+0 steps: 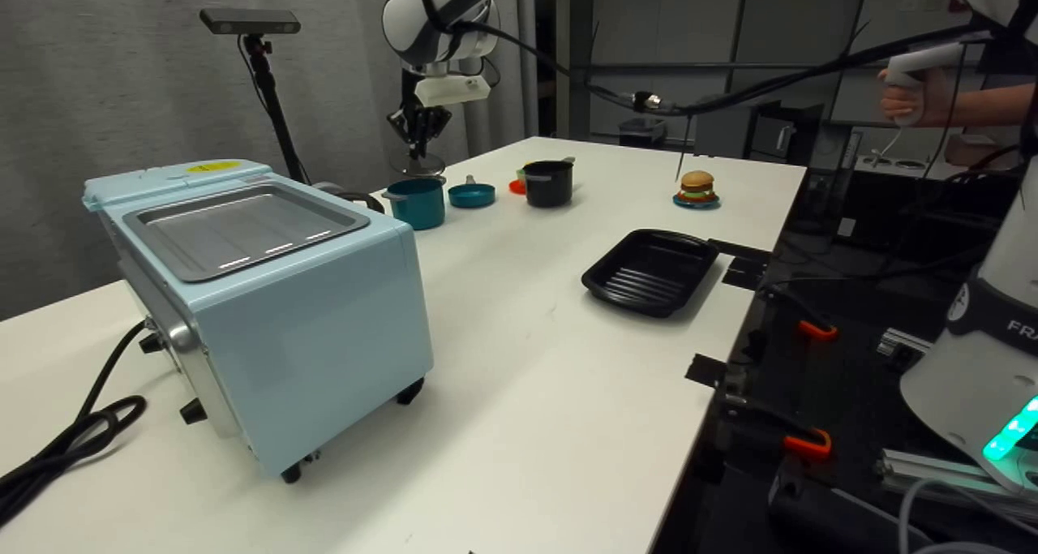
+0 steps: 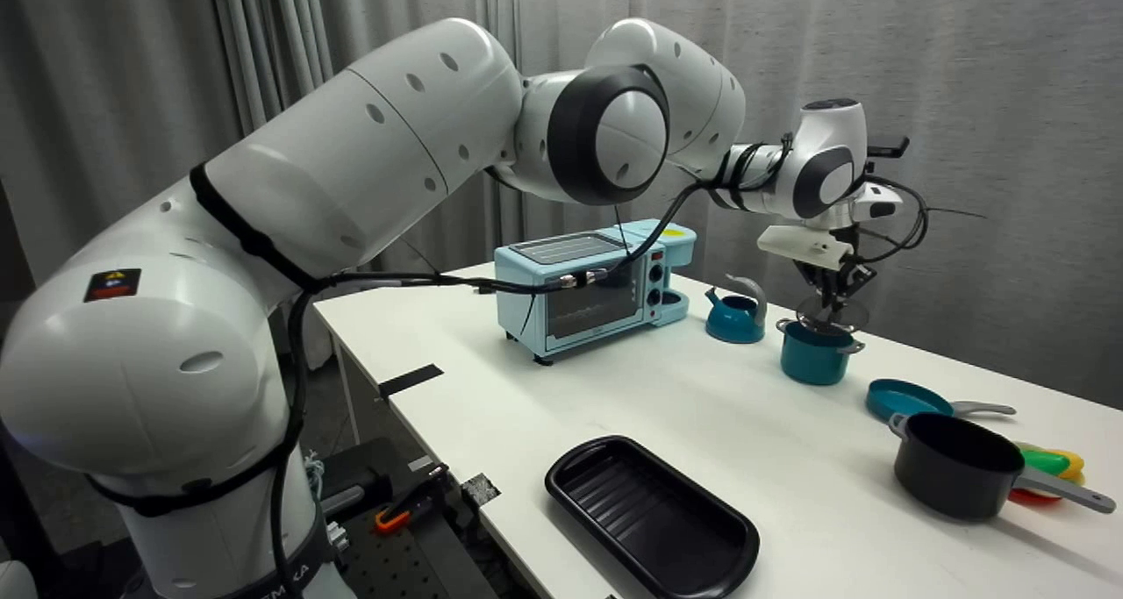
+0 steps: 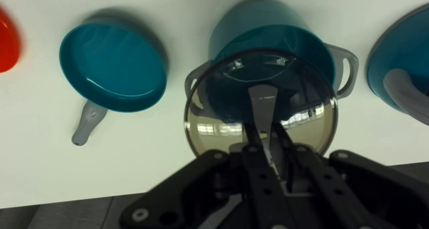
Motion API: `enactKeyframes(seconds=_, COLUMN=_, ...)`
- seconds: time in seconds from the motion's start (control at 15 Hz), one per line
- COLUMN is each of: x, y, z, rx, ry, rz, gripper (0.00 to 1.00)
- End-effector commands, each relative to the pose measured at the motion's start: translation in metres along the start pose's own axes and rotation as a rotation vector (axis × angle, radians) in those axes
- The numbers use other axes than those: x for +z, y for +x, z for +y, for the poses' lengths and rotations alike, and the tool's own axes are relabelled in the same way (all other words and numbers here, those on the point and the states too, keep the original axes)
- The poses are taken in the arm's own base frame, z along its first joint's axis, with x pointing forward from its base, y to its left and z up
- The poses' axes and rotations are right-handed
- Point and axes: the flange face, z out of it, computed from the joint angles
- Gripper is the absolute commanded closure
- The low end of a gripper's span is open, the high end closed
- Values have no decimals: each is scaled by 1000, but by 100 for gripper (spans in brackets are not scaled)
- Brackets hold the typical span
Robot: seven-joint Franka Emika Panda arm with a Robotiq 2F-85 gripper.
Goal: Place the lid on top of the blue pot
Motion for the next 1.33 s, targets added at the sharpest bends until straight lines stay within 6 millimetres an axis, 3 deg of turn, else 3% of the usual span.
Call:
enactKeyframes(seconds=0.0, x=17, y=1, z=-9, rx=3, ry=17, rz=-34, gripper=96)
enactKeyframes(seconds=0.47, x=33, y=-3, z=-17, rx=-4, ry=10, rz=-73, gripper=96)
enactKeyframes(seconds=0.93, x=32, y=0, z=-14, rx=2, ry=-2, rz=-76, gripper=94)
enactKeyframes(seconds=1.0, x=31, y=1, z=-14, rx=4, ry=-3, rz=-76, gripper=61)
enactKeyframes(seconds=1.07, x=30, y=1, z=-14, rx=8, ry=-4, rz=-74, gripper=60)
enactKeyframes(seconds=1.27, x=30, y=3, z=-13, rx=11, ry=-11, rz=-60, gripper=37)
